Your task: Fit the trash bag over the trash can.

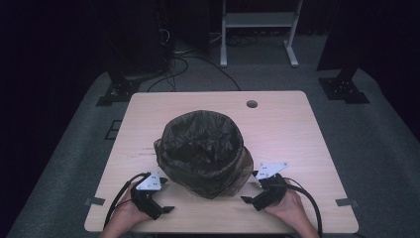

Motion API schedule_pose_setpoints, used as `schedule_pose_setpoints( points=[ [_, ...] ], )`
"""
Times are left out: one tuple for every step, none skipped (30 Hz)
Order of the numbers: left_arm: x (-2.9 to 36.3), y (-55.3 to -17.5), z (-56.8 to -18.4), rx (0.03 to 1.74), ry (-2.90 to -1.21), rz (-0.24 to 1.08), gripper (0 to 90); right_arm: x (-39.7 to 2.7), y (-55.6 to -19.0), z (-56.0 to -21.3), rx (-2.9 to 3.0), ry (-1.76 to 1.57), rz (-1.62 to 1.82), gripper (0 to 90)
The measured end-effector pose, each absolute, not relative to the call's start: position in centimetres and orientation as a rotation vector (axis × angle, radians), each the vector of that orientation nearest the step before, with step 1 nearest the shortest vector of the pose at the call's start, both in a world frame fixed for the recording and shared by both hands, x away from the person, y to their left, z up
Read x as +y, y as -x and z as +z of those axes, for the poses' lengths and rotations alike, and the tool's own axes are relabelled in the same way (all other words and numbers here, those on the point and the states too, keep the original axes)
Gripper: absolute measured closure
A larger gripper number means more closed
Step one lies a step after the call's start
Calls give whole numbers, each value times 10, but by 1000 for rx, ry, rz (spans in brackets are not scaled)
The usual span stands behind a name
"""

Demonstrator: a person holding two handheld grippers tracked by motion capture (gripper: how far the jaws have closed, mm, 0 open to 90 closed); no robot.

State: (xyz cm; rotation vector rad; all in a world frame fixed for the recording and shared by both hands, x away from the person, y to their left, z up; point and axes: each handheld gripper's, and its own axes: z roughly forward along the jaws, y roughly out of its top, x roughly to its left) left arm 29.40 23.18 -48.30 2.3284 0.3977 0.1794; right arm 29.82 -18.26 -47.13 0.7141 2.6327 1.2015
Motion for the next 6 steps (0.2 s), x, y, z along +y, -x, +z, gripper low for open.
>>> schedule_pose_setpoints(
  points=[
    [232,-294,-483,398,-2329,180,0,-182,-298,-472,2632,-712,1201,19],
    [232,-294,-483,399,-2329,180,0,-182,-298,-472,2629,-714,1205,19],
    [232,-294,-483,402,-2328,181,0,-182,-298,-472,2626,-716,1207,18],
    [232,-293,-483,412,-2327,185,0,-182,-298,-472,2624,-718,1206,18],
    [232,-293,-483,420,-2326,189,0,-182,-298,-472,2622,-719,1201,16],
    [232,-293,-483,420,-2326,189,0,-182,-298,-473,2622,-719,1198,16]
  ],
)
